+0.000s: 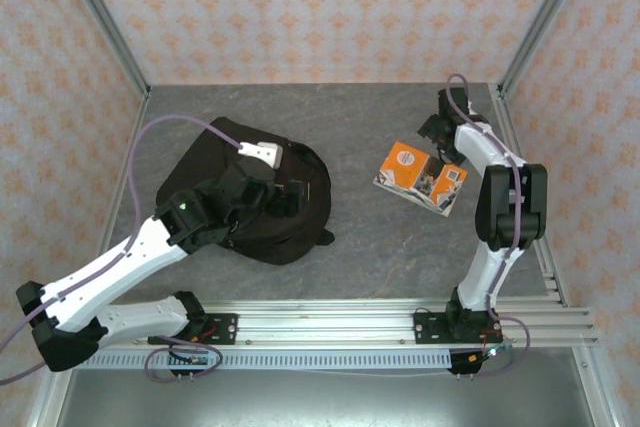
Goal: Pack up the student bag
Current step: Close the student bag at the center of the table, then move the book to the middle-right of the table.
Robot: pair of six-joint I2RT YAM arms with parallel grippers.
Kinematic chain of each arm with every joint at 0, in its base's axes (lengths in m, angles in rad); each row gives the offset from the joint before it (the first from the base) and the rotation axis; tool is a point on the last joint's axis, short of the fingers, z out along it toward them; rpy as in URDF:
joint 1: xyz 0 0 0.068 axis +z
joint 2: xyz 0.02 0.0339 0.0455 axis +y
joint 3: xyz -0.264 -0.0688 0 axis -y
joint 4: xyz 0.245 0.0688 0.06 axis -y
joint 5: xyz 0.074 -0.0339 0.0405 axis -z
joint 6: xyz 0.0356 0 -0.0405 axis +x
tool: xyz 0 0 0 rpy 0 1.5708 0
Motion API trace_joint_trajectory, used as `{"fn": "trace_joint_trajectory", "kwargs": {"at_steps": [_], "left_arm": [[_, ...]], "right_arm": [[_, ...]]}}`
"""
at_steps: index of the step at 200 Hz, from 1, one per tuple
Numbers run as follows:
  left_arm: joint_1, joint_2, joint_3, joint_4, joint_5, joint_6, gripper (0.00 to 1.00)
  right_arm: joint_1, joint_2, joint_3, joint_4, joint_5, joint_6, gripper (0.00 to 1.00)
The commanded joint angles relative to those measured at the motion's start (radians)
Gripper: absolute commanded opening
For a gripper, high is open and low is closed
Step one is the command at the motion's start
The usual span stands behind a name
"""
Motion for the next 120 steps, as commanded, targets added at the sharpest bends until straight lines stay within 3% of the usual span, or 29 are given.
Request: {"fn": "trace_joint_trajectory", "kwargs": {"at_steps": [1, 17, 58, 120], "left_arm": [[-0.002, -0.016, -0.018, 0.006, 0.068, 0.024, 0.90], [-0.001, -0.030, -0.037, 0.007, 0.079, 0.038, 0.90], [-0.002, -0.064, -0.067, 0.004, 0.050, 0.058, 0.90], [-0.002, -0.073, -0.059, -0.001, 0.044, 0.067, 0.90]], "right_arm": [[-0.049, 0.084, 0.105, -0.056, -0.125, -0.088, 0.91], [-0.089, 0.190, 0.209, -0.124, -0.243, -0.111, 0.90], [-0.096, 0.309, 0.337, -0.225, -0.315, -0.195, 0.90], [-0.093, 0.295, 0.242, -0.198, -0.389, -0.156, 0.89]]}}
